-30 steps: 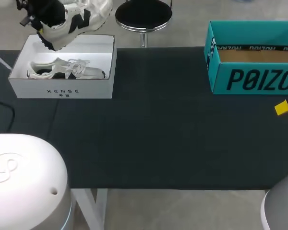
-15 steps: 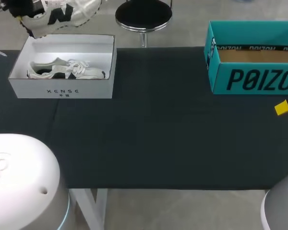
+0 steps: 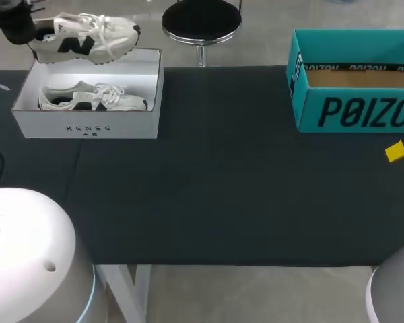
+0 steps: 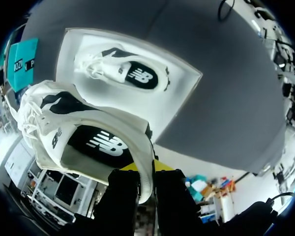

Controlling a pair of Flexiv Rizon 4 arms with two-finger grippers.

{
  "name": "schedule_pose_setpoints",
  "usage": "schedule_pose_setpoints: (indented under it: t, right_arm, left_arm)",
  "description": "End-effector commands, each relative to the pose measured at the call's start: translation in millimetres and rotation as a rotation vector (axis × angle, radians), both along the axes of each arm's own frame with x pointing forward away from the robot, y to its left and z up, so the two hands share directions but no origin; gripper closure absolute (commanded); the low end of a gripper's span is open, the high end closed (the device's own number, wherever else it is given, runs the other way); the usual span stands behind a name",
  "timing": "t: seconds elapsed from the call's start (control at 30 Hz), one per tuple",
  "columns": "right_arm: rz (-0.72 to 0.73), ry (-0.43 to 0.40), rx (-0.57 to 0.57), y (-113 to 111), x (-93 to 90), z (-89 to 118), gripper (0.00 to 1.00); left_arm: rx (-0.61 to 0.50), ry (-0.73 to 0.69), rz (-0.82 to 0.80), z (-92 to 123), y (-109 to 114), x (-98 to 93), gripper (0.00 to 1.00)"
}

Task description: Take the shoe out of the shoebox, open the shoe tongue, remove and reinsert the insole, then place the shoe into the shoebox

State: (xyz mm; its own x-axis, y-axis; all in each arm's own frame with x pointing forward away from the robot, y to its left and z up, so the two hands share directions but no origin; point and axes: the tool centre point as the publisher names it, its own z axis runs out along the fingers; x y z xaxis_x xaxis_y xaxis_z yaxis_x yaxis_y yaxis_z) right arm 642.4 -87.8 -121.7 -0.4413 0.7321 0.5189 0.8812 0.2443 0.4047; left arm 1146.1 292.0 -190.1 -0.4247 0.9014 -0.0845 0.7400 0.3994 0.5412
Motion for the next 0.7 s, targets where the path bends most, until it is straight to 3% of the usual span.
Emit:
schedule_pose_setpoints:
  t: [0.03, 0.43, 0.7]
  right_arm:
    - [-0.008, -0.009, 0.001, -0.5, -6.3, -2.0, 0.0]
    - [-0.008, -0.009, 0.001, -0.5, -6.3, -2.0, 0.0]
    - [-0.008, -0.009, 0.001, -0.5, -6.3, -2.0, 0.0]
  left_arm:
    - [0.008, 0.041, 0.015, -7.6, 0.6, 16.8, 1.0]
    - [0.026, 0.091, 0.061, -26.1, -0.5, 61.5, 1.0]
    - [0.06, 0.129, 0.032, -47.6, -3.2, 61.4, 1.0]
